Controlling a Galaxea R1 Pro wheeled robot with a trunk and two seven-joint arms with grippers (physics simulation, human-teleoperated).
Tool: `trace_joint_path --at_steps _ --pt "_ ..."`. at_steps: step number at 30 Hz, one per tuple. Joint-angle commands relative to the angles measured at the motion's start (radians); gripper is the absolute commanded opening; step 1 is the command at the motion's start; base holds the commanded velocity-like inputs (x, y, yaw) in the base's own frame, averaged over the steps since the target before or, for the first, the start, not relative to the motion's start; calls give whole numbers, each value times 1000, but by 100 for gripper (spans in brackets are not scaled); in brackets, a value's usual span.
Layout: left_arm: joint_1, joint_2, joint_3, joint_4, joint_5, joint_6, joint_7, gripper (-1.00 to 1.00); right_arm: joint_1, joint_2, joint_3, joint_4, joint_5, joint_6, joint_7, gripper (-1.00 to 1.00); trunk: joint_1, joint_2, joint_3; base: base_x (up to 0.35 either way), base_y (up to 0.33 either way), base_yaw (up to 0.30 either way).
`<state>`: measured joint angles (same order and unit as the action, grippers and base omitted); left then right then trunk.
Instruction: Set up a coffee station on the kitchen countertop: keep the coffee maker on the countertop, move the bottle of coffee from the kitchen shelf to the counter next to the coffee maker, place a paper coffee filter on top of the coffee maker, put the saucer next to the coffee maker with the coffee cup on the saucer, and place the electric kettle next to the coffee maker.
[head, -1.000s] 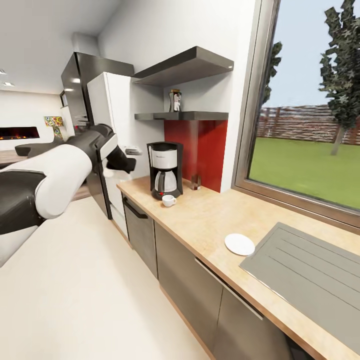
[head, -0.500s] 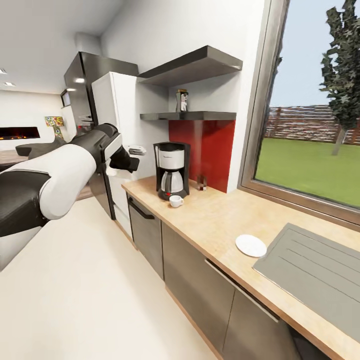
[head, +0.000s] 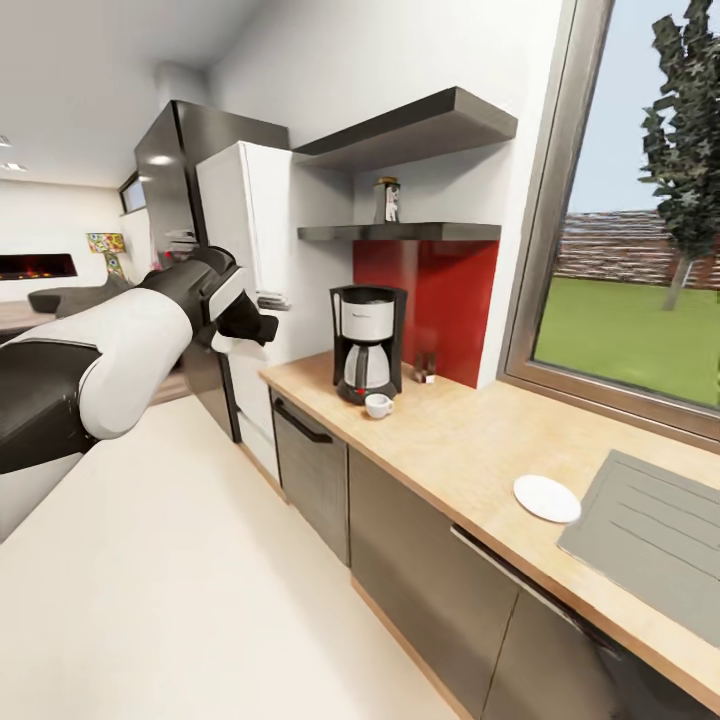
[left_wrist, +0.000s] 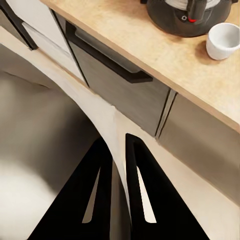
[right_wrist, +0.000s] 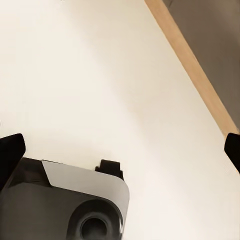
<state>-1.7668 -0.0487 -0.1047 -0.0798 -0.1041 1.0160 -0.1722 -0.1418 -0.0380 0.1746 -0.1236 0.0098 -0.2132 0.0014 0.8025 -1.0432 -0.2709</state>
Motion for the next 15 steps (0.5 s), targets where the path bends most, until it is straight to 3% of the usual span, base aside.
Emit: trace_joint_path --at_steps 1,6,15 --pt "0 0 -5 -2 -12 3 -10 -100 -1 0 3 1 1 -3 0 100 0 -1 -1 42 162 -158" --pt "0 0 -4 -2 -12 3 -10 -100 -1 0 3 1 1 -3 0 100 0 -1 -1 69 107 -155" --pt "0 0 -5 -2 -12 3 -10 -100 -1 0 3 1 0 -3 -1 100 0 -1 -1 203 191 -56"
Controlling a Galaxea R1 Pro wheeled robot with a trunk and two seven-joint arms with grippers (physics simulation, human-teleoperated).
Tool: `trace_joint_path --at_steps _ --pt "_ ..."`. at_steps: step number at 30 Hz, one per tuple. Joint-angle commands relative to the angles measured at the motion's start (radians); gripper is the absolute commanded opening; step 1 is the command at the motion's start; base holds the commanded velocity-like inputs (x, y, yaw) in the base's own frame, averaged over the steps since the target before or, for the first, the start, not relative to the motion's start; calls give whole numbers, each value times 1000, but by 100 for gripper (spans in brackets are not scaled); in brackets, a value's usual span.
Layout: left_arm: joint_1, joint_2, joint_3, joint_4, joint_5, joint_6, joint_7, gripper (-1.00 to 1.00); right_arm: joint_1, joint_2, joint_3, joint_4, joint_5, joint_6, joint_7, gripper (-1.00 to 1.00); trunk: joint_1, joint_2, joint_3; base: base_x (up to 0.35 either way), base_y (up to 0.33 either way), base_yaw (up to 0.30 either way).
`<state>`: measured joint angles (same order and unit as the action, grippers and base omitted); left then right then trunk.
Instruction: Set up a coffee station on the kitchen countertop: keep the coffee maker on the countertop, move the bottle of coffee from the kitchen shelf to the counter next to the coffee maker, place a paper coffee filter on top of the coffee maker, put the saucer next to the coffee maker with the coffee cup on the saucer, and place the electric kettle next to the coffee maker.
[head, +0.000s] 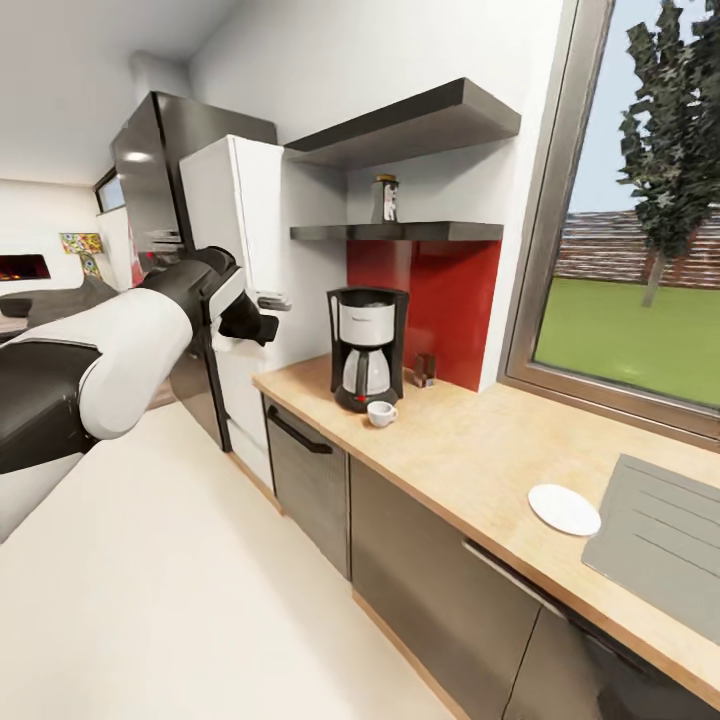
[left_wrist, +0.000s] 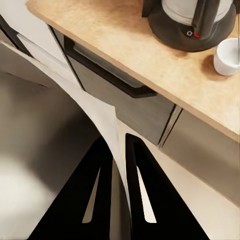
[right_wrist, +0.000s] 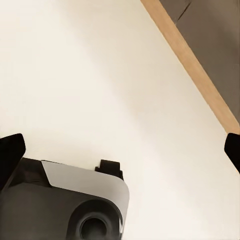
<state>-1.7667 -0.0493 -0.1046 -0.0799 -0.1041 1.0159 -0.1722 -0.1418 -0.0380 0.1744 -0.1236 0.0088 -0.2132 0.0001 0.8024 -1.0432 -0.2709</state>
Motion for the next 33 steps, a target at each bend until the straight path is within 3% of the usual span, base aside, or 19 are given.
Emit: trace_joint_path --at_steps 1,13,23,33 --pt "0 0 -5 -1 -12 3 -10 -100 -1 0 4 1 1 -3 1 100 0 -1 -1 82 74 -213" --pt "0 1 -5 -1 -12 3 -10 -100 -1 0 4 0 1 -3 1 100 0 -1 -1 8 7 -272" --pt "0 1 -5 -18 -12 3 -11 -100 -1 -2 4 0 1 -2 2 100 0 -1 -1 0 0 -44" --pt "0 0 -4 -109 -11 4 -12 -100 -1 -2 4 -1 0 -2 1 100 0 -1 -1 0 0 0"
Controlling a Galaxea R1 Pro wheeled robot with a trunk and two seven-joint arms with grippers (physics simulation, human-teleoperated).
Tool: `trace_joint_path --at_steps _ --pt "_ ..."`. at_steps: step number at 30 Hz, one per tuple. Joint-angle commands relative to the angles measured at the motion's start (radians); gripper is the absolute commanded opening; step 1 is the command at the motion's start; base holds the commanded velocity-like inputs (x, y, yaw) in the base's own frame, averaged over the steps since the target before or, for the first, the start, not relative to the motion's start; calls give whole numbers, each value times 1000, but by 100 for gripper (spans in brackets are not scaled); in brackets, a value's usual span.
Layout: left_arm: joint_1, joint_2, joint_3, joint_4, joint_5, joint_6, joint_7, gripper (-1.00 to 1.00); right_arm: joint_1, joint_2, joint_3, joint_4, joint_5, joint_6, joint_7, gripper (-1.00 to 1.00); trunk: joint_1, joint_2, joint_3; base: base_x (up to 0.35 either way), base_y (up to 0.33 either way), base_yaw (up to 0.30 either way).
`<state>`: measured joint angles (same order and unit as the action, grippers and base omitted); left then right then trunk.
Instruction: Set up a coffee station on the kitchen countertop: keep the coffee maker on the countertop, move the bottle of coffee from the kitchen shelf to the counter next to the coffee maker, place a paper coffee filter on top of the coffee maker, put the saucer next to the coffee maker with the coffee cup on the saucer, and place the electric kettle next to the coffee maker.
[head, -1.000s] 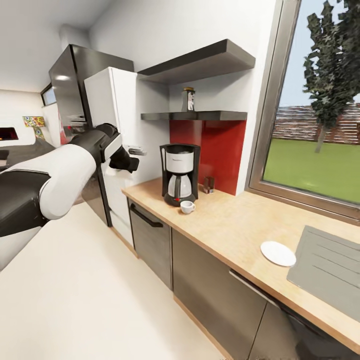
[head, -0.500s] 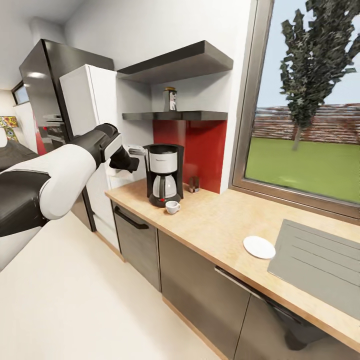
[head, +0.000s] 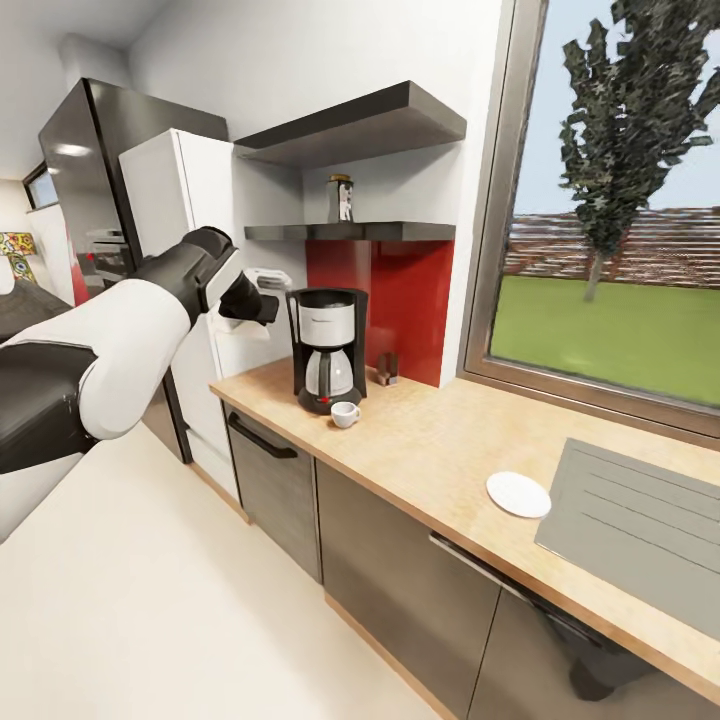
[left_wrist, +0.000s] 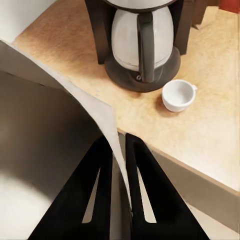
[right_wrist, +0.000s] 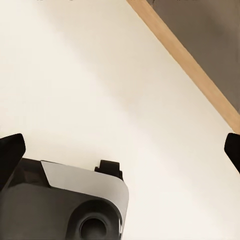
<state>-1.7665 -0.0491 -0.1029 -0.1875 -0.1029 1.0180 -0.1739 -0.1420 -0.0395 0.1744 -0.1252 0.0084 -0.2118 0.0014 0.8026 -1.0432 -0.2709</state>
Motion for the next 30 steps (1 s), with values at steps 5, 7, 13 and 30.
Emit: trace_joint_path --at_steps 5,7,13,30 --pt "-1 0 -6 -38 -11 2 -10 -100 -1 0 4 1 1 -3 0 100 0 -1 -1 102 0 0" --pt "-1 -1 -6 -46 -11 2 -10 -100 -1 0 4 1 1 -3 0 100 0 -1 -1 219 0 0" --pt "-1 -1 -6 -77 -10 2 -10 -100 -1 0 4 1 1 -3 0 100 0 -1 -1 82 0 0" --pt "-1 -19 -5 -96 -9 1 -26 -100 -1 1 6 6 2 -2 0 100 0 -1 -1 136 0 0"
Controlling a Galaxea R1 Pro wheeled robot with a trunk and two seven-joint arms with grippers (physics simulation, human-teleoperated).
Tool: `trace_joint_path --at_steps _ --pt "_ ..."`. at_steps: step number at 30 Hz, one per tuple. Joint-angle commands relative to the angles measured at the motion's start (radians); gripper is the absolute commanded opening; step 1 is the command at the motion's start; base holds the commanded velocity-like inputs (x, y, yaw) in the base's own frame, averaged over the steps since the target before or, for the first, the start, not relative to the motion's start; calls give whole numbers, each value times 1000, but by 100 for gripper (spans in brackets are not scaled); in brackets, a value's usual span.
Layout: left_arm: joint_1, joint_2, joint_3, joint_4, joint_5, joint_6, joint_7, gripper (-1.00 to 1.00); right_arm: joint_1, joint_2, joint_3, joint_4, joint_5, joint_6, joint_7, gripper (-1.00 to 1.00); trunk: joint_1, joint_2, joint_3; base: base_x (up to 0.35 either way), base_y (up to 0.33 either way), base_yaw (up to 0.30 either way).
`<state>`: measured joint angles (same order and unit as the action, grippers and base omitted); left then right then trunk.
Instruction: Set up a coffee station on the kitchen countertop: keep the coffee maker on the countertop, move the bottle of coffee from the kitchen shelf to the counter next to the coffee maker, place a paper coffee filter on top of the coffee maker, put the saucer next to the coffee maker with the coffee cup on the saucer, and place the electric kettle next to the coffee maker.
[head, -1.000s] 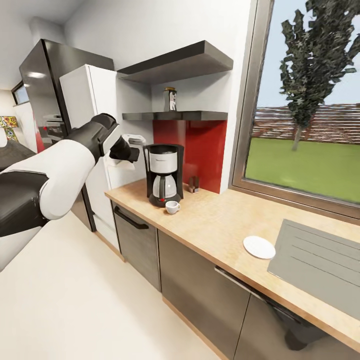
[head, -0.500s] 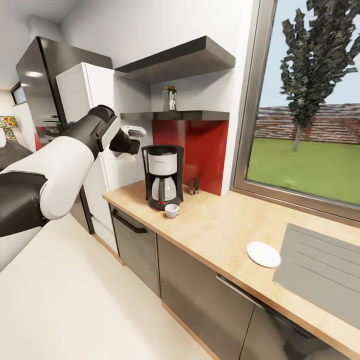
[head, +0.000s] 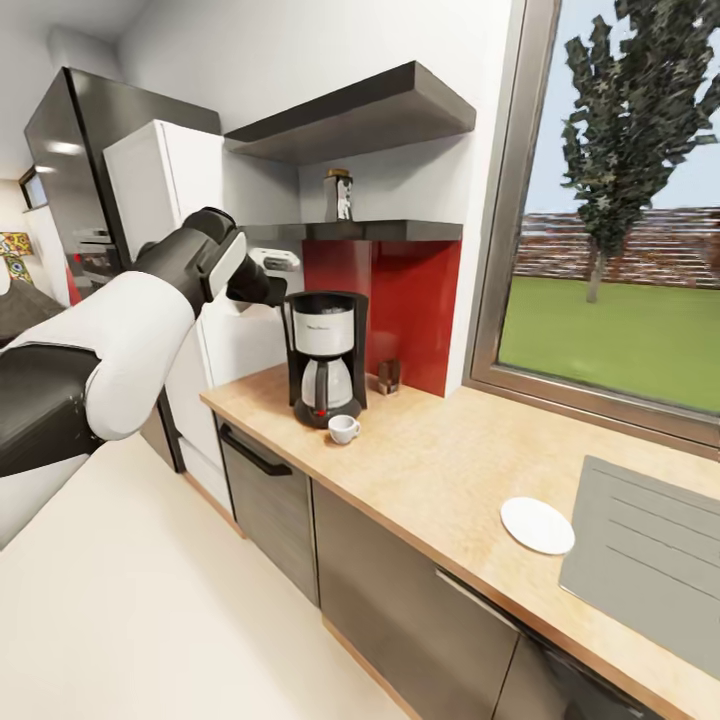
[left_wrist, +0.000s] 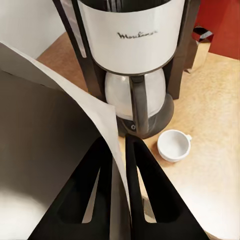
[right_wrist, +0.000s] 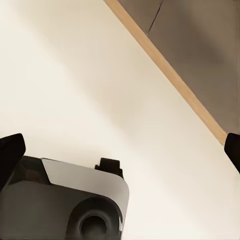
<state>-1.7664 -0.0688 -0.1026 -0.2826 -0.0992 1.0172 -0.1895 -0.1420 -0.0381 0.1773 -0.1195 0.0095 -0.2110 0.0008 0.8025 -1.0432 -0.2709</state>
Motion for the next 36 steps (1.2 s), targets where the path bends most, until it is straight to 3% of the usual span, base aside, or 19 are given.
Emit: trace_joint_path --at_steps 1,36 --pt "-1 0 -5 -1 -13 2 -10 -100 -1 0 4 3 1 -3 0 100 0 -1 -1 47 0 -46" --pt "-1 -2 -6 -9 -15 1 -11 -100 -1 0 5 6 1 -4 -2 100 0 -1 -1 3 0 -158"
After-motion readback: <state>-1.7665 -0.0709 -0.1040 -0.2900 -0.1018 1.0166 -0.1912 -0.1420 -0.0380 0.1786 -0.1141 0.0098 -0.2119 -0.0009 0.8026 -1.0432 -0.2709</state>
